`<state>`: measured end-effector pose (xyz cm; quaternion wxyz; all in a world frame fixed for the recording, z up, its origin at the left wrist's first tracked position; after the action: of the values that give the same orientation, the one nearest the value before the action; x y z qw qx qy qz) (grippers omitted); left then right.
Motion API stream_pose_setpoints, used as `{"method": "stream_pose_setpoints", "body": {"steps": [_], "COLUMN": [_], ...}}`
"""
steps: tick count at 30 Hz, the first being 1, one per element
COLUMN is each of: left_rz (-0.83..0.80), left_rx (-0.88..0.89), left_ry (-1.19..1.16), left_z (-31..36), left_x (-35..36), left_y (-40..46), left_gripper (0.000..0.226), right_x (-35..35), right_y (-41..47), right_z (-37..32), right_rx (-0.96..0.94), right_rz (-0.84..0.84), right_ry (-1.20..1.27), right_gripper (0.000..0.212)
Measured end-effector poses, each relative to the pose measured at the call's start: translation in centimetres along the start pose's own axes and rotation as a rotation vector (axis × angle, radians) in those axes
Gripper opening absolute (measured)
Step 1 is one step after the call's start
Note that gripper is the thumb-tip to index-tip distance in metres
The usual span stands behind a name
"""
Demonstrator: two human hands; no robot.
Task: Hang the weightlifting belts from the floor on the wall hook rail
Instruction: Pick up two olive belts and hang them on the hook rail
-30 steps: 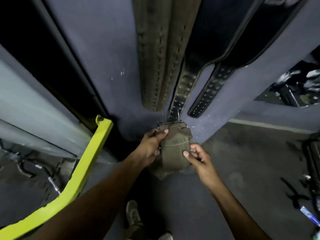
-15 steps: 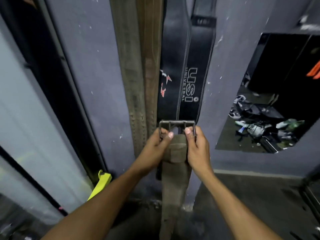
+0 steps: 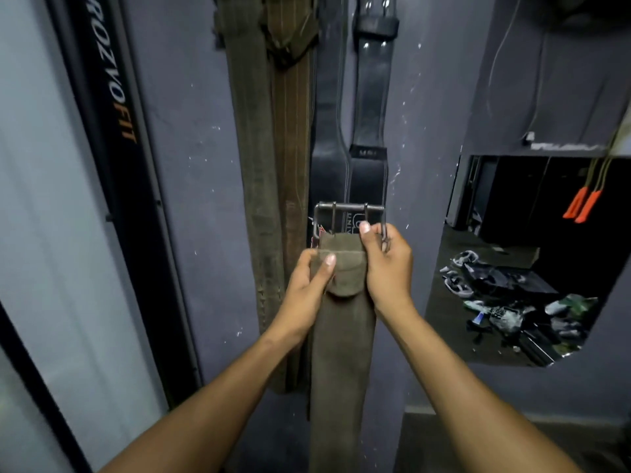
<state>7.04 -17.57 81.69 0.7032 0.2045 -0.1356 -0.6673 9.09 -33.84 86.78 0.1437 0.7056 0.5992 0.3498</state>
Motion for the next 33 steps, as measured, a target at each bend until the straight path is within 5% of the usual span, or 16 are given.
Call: {"method": "stream_pose_setpoints", "body": {"steps": [5, 16, 21, 33], "left_rz": [0.106, -0.07, -0.156, -0.266], "left_rx": [0.019, -0.027, -0.116, -0.305], "left_ry": [0.019, -0.035, -0.066, 0.074], "left_z": [3.3, 4.0, -0.9, -9.9], "left_x": [-0.5, 0.7, 2.1, 4.2], "left_y": [0.8, 0.6, -2.0, -6.8], "left_gripper": [0.04, 0.026, 0.045, 0.034], "right_x": [1.8, 5.0, 5.4, 4.9], "right_y": [4.9, 10.1, 11.0, 10.6], "right_z": [-4.3, -11.4, -13.8, -13.2], "right_rx": [-0.038, -0.079, -0.1, -0.067], "right_rz": [0.051, 0.016, -0.008, -0.018], "right_ry": [0.017, 0.084, 0.07, 0.058], "right_gripper": [0.034, 0.037, 0.037, 0.036]}}
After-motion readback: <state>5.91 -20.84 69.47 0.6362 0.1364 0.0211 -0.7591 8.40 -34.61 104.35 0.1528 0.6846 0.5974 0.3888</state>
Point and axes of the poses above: each hand's wrist, its own y-axis towards the middle knuckle, its own x-axis out of the palm, z = x × y, the point moved 10 cm from there along y, towards the middle knuckle, and after that the axes turned 15 degrees about y, right-handed, at the moved point
